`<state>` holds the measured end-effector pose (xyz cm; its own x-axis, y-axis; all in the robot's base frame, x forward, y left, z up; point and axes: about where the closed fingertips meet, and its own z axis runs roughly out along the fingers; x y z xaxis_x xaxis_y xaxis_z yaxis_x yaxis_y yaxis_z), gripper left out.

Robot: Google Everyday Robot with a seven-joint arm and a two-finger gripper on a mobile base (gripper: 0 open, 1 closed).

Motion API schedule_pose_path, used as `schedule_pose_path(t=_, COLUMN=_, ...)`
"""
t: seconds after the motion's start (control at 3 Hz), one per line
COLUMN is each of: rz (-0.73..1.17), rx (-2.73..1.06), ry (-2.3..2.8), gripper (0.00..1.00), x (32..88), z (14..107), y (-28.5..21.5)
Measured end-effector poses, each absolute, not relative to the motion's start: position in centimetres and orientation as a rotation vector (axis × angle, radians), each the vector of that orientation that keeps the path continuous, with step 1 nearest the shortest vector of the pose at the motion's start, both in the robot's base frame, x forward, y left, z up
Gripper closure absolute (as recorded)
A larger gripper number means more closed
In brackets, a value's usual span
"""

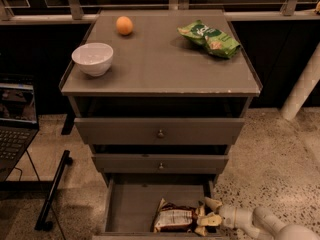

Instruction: Pick brown chip bag from bottom drawer and place on counter

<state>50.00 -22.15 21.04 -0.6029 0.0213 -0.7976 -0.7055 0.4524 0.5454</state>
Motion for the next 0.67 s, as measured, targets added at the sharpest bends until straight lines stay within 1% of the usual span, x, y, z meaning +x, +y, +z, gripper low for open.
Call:
schedule_pose_path(t=0.33, rz=1.181, rx=-0.584, ry=1.954, gripper=0.0, x=49.9, z=20.7, y=-21.7)
schedule_pose_path(t=0.67, rz=1.137, rx=-0.668, ry=2.0, gripper=0.0, x=49.1, z=19.4, y=-18.7)
